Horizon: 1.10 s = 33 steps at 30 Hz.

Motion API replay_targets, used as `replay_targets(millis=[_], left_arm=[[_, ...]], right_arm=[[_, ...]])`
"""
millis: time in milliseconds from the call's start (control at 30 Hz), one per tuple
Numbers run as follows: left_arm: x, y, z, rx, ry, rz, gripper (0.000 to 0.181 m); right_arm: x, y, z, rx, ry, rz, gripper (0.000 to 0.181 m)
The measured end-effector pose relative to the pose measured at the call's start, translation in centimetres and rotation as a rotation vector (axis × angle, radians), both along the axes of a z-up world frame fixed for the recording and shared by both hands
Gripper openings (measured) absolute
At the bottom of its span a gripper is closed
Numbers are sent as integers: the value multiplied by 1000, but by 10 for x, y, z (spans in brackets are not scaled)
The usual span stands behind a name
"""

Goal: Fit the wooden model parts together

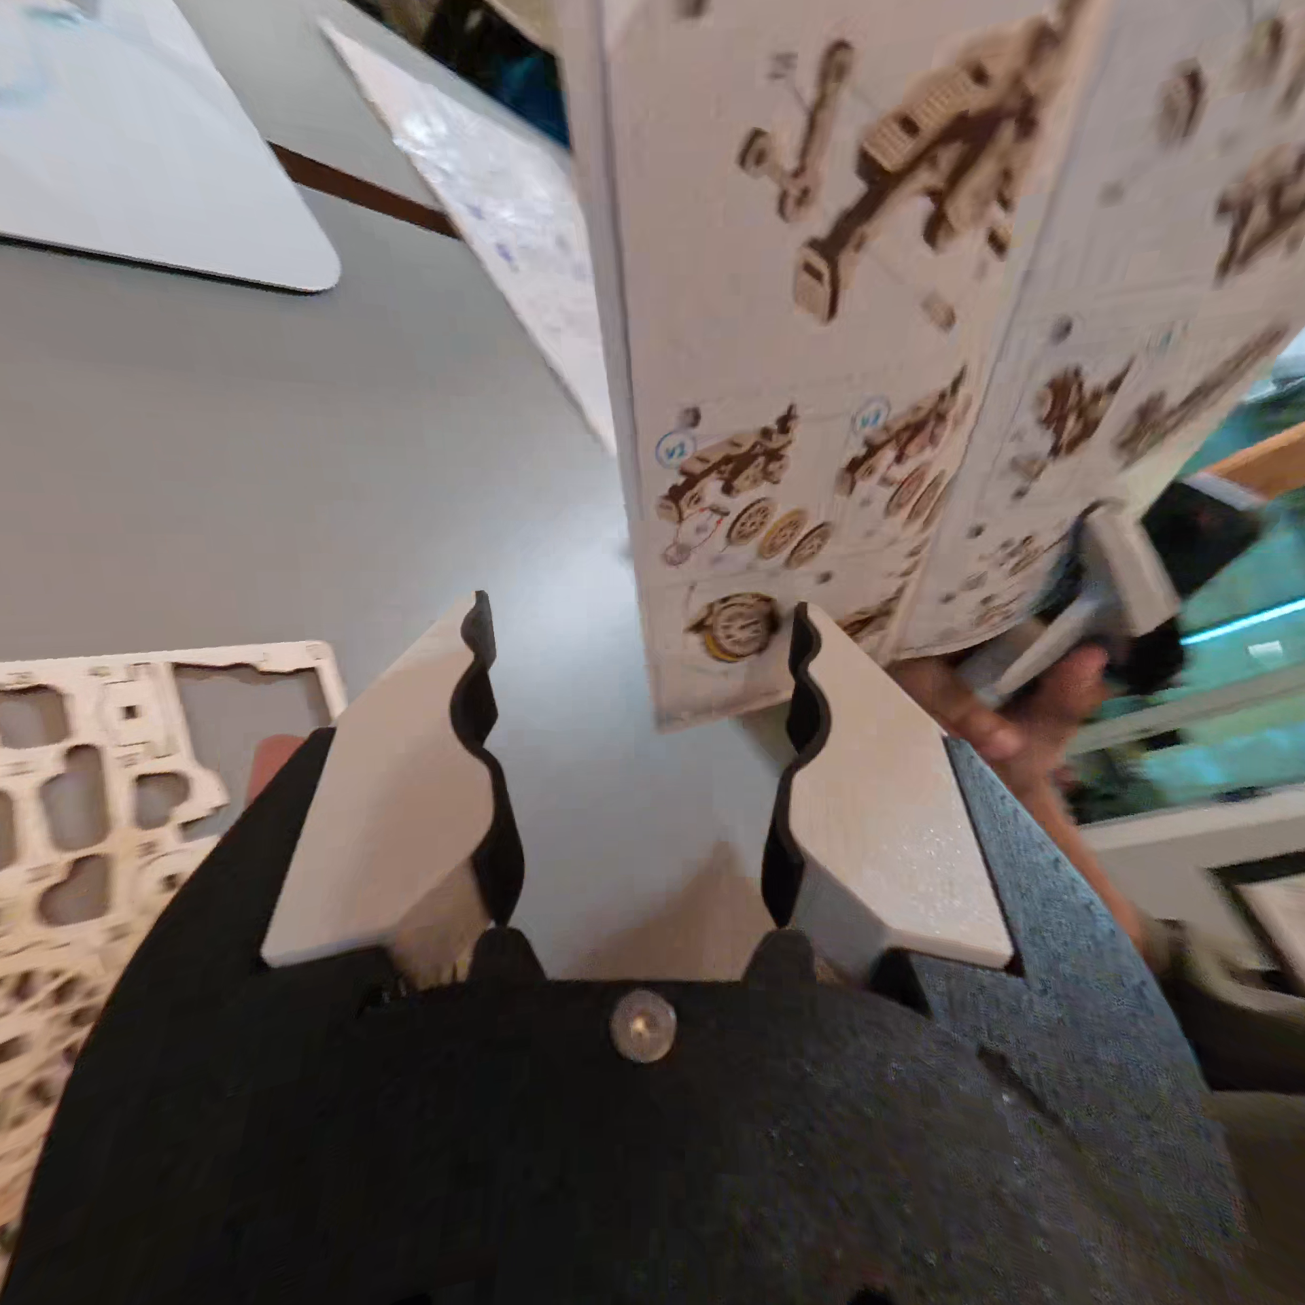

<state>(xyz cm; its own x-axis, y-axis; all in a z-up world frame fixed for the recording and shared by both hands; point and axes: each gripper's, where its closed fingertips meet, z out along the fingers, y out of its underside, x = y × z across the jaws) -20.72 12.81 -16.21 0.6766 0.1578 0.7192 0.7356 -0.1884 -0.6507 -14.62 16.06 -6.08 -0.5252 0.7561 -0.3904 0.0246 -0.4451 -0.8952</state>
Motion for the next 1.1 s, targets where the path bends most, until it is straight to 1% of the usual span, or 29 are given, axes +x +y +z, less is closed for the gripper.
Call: replay_targets(millis=[33,67,133,167,233,267,333,400,533,633,700,833,967,1067,1100], left_arm=[[3,0,11,86,-51,-26,82],[5,-1,24,187,-91,-50,77],[-1,-9,42,332,-129,-46,20],[-6,-15,50,399,-125,-37,0],[-15,-23,55,428,-116,-17,0],[-19,-25,54,409,-95,-14,0],[-27,-30,55,376,-15,-2,0],[-35,-33,57,347,56,3,0],[-48,-35,69,356,124,-25,0],[-56,-34,74,358,194,-61,0],[-58,-35,82,418,231,-107,0],[-58,-36,92,507,219,-223,0],[-50,-39,92,531,243,-356,0],[-41,-43,95,582,243,-450,0],[-41,-42,94,582,244,-463,0]], right_arm=[[0,-7,1,-10,3,26,0],[-2,-13,1,-18,-4,50,0],[-6,-18,-3,-32,-18,62,0],[-8,-15,-3,-46,-20,52,0],[-14,-5,-5,-65,-33,31,0],[-17,-1,-7,-54,-41,28,4],[-24,6,-14,-3,-67,19,12],[-34,10,-23,58,-99,7,12],[-66,9,-51,173,-221,2,23],[-93,9,-60,204,-245,-4,23],[-110,9,-65,195,-263,14,30],[-133,11,-72,199,-274,51,36],[-145,9,-79,198,-284,95,45],[-149,6,-84,189,-286,121,59],[-149,4,-84,184,-282,141,59]])
